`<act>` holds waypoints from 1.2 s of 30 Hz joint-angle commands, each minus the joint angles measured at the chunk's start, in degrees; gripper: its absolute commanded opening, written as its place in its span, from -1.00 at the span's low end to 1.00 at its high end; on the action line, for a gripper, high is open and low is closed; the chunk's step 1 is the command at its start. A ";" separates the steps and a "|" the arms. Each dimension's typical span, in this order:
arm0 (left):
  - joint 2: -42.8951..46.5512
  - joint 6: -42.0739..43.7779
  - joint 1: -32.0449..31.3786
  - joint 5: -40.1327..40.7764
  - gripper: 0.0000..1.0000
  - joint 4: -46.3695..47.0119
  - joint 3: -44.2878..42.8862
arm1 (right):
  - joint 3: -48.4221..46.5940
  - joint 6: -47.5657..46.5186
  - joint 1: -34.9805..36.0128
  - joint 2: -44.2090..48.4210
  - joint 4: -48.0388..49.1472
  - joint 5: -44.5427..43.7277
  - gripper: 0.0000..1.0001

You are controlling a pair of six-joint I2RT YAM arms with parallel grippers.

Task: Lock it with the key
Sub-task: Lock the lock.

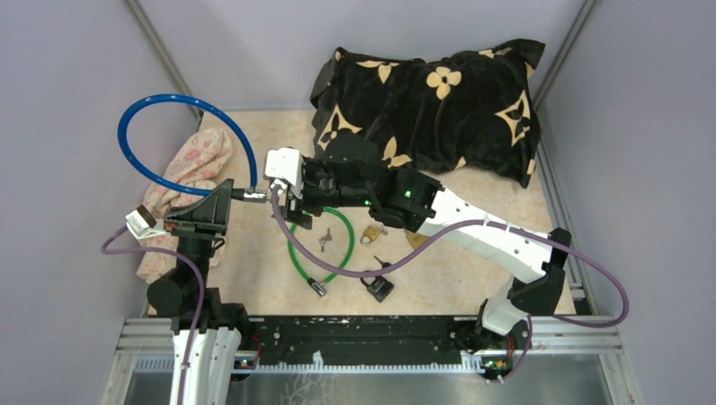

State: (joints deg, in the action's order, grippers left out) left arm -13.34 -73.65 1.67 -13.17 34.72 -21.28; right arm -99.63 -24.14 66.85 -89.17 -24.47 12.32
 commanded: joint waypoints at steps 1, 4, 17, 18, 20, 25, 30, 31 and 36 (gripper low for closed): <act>0.42 0.40 0.17 -0.26 -1.00 4.30 -0.43 | -9.35 4.25 0.17 -3.21 -3.81 5.47 0.26; 0.31 0.35 0.18 -0.30 -1.00 4.22 -0.43 | -13.54 5.24 0.06 -5.75 -6.62 6.21 0.02; 0.30 0.27 0.13 -0.25 -1.00 4.47 -0.48 | -15.66 4.85 -0.80 -7.28 -10.32 4.62 -0.01; 0.27 0.26 0.09 -0.25 -1.00 4.48 -0.44 | -15.51 4.81 -0.94 -7.17 -10.39 4.57 -0.01; 0.30 0.25 0.14 -0.32 -1.00 4.55 -0.43 | -14.97 5.08 -1.15 -6.80 -9.83 4.62 -0.11; 0.28 0.30 0.09 -0.31 -1.00 4.48 -0.43 | -15.04 5.33 -1.19 -7.10 -9.27 4.82 -0.41; 0.32 0.30 0.13 -0.29 -1.00 4.61 -0.52 | -16.69 5.31 -1.11 -8.75 -10.68 4.01 -0.90; 0.26 0.29 0.14 -0.31 -1.00 4.72 -0.52 | -16.71 5.53 -1.16 -8.89 -10.71 3.30 -1.00; 0.49 1.08 0.14 0.09 -1.00 4.58 -0.52 | -9.08 5.45 -2.54 -5.15 -10.09 -3.27 -1.00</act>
State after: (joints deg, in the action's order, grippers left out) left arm -13.34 -73.21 1.65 -13.89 34.81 -21.28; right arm -113.12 -19.16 65.93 -97.36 -35.77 15.29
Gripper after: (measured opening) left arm 0.172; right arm 0.015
